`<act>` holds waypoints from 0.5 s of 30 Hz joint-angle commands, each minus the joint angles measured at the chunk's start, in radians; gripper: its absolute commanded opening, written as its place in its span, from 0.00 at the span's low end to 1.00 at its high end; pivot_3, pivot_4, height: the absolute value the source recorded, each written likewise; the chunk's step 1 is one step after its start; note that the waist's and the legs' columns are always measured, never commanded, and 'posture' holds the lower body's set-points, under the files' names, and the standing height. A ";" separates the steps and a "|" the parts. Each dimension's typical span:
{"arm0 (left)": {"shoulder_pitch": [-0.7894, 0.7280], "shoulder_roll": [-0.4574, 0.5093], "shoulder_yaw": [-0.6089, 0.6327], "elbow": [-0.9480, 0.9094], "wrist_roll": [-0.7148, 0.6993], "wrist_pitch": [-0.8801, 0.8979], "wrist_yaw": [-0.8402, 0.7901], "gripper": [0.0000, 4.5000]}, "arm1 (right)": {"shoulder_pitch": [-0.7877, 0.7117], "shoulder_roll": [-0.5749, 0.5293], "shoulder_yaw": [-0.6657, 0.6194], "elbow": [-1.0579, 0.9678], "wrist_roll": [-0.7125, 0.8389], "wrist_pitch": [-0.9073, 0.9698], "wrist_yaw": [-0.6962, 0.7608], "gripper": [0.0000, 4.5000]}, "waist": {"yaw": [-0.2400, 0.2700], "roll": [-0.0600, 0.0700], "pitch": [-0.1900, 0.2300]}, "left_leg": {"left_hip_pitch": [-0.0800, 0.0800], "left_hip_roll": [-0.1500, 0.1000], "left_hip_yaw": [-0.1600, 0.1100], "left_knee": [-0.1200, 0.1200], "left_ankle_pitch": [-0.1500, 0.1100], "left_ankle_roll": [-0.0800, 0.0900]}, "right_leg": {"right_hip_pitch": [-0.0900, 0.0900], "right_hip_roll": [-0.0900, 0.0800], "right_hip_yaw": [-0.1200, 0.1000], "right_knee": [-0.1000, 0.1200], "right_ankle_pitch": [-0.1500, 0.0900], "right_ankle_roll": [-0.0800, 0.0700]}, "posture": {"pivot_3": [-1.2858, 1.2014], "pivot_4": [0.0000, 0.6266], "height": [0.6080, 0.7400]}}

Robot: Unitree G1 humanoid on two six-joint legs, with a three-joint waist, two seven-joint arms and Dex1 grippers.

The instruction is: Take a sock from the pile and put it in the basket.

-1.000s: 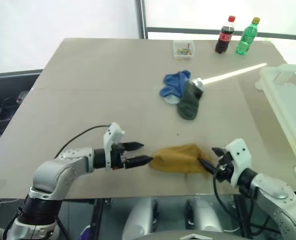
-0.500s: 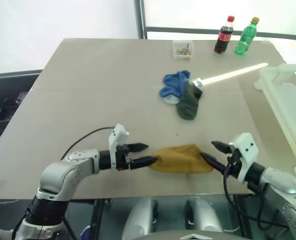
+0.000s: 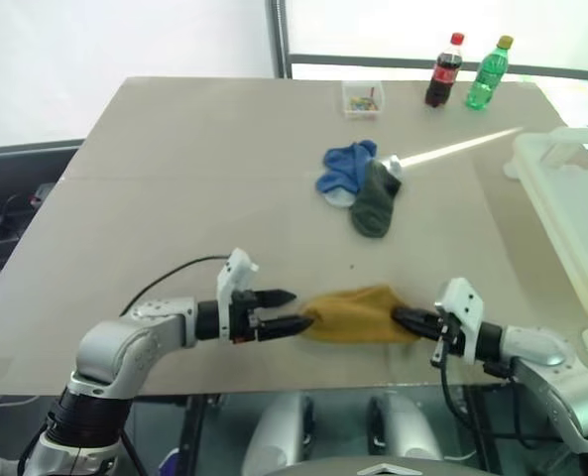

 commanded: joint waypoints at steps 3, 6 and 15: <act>-0.006 0.019 -0.023 -0.002 -0.050 0.127 0.012 1.00 | -0.004 0.012 0.026 0.030 -0.027 -0.015 -0.004 0.02 | -0.001 -0.002 -0.003 | 0.001 0.001 0.001 0.000 0.000 0.000 | 0.001 0.000 0.001 0.000 0.000 0.000 | 0.52 0.24 0.97; -0.040 0.023 -0.031 0.020 -0.076 0.186 0.002 1.00 | -0.007 0.016 0.027 0.019 -0.028 -0.007 -0.008 0.02 | 0.000 -0.002 -0.004 | 0.002 0.001 0.001 0.001 0.000 0.000 | 0.002 0.000 0.000 0.001 0.000 -0.001 | 0.52 0.24 0.97; -0.185 -0.020 -0.127 0.139 -0.113 0.356 -0.027 1.00 | 0.011 0.025 0.021 -0.019 -0.030 0.025 -0.043 0.02 | 0.001 -0.003 -0.006 | 0.002 0.001 0.001 0.001 0.000 0.000 | 0.003 0.000 0.000 0.001 0.000 -0.001 | 0.52 0.24 0.97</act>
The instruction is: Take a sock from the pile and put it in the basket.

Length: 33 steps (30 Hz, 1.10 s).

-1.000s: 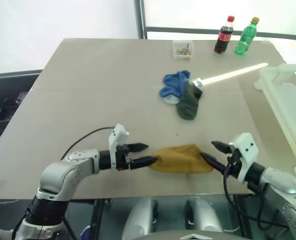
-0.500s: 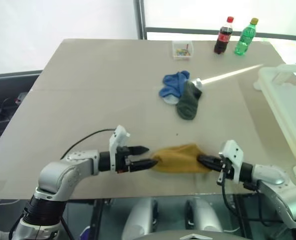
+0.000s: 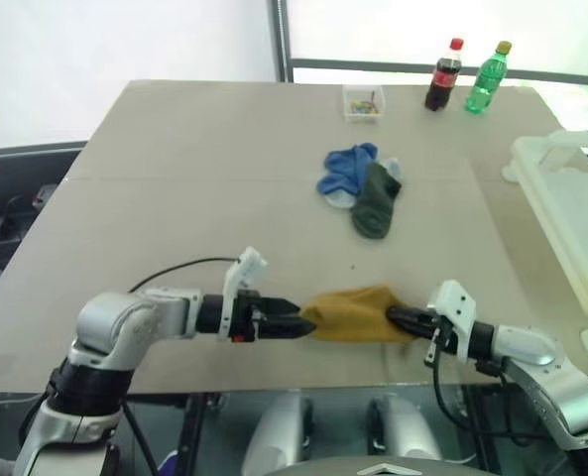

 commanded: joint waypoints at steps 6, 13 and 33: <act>-0.061 -0.118 -0.073 0.065 -0.080 0.122 -0.037 1.00 | 0.021 0.002 -0.002 -0.048 -0.001 0.042 -0.032 0.02 | 0.000 -0.001 0.000 | 0.000 0.000 0.000 0.000 0.000 0.000 | 0.000 -0.001 0.000 0.000 0.000 0.000 | 0.52 0.24 0.97; -0.094 -0.202 -0.031 0.084 -0.123 0.127 -0.027 1.00 | 0.044 -0.015 -0.032 -0.079 0.014 0.064 -0.038 0.02 | 0.001 -0.001 0.000 | -0.001 0.000 0.000 0.000 0.000 0.000 | 0.000 0.000 0.000 0.000 0.000 0.000 | 0.52 0.24 0.97; -0.113 -0.216 -0.022 0.073 -0.050 -0.104 -0.071 1.00 | 0.067 -0.009 -0.028 -0.086 0.000 0.050 -0.055 0.02 | 0.001 -0.001 0.000 | -0.002 -0.001 0.000 0.000 0.000 0.000 | 0.000 -0.002 0.001 0.000 0.000 0.000 | 0.52 0.24 0.97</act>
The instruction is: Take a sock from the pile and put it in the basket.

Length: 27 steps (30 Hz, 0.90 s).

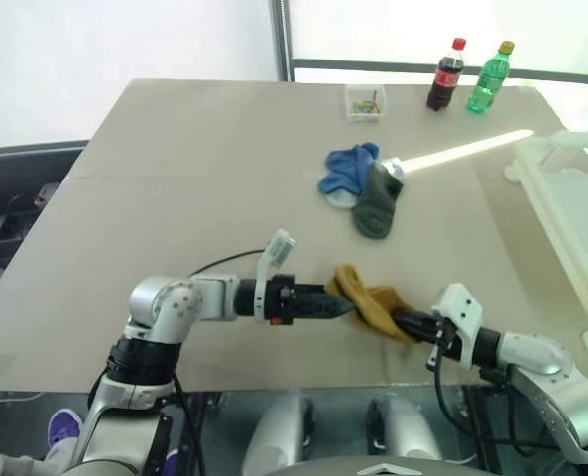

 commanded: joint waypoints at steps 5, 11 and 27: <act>-0.038 -0.010 -0.027 -0.028 0.020 -0.084 -0.056 1.00 | 0.020 -0.011 0.024 -0.007 -0.046 -0.031 0.000 0.02 | 0.000 0.000 0.000 | 0.000 0.000 0.000 0.000 0.000 0.000 | 0.000 0.000 0.000 0.000 0.000 0.000 | 0.52 0.24 0.97; -0.041 0.016 -0.044 -0.019 0.045 -0.140 -0.123 1.00 | 0.025 -0.014 0.050 0.003 -0.091 -0.063 -0.001 0.02 | -0.001 0.000 0.000 | 0.000 0.000 0.000 0.000 0.000 0.000 | 0.000 0.001 -0.001 0.000 0.000 0.000 | 0.52 0.24 0.97; -0.009 0.050 -0.192 0.008 0.238 -0.423 -0.317 1.00 | 0.008 -0.074 0.122 0.050 -0.254 -0.205 0.030 0.02 | 0.000 0.000 0.000 | 0.000 0.000 0.000 0.000 0.000 0.000 | -0.001 0.001 -0.001 -0.001 0.000 0.000 | 0.52 0.24 0.97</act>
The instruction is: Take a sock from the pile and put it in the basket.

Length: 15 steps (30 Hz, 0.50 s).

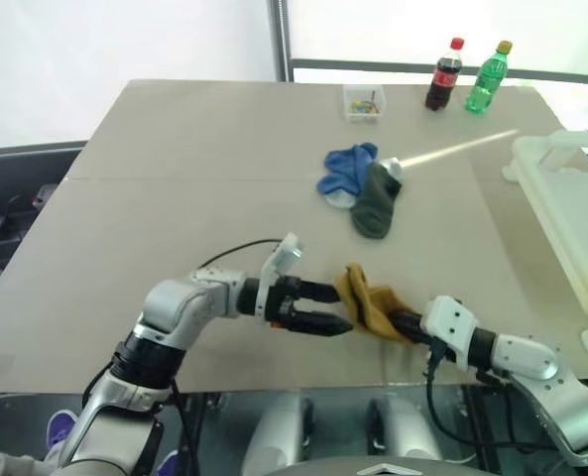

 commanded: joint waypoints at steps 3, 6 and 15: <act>-0.025 -0.052 -0.022 0.006 0.031 -0.089 -0.046 1.00 | 0.005 -0.032 0.056 0.044 -0.081 -0.036 0.025 0.02 | 0.000 0.000 0.000 | 0.000 0.000 0.000 0.000 0.000 0.000 | 0.000 0.000 0.000 0.000 0.000 0.000 | 0.52 0.24 0.97; -0.038 -0.073 -0.031 0.015 0.043 -0.116 -0.070 1.00 | -0.005 -0.041 0.067 0.055 -0.110 -0.049 0.027 0.02 | 0.000 0.000 0.000 | 0.000 0.000 0.000 0.000 0.000 0.000 | 0.000 0.000 0.000 0.000 0.000 0.000 | 0.52 0.24 0.97; -0.069 -0.101 -0.050 0.057 0.059 -0.135 -0.117 1.00 | -0.009 -0.046 0.090 0.085 -0.184 -0.082 0.012 0.02 | -0.001 -0.002 -0.001 | 0.001 0.000 0.000 0.000 0.000 0.000 | 0.001 0.001 0.000 0.000 0.000 0.000 | 0.52 0.24 0.97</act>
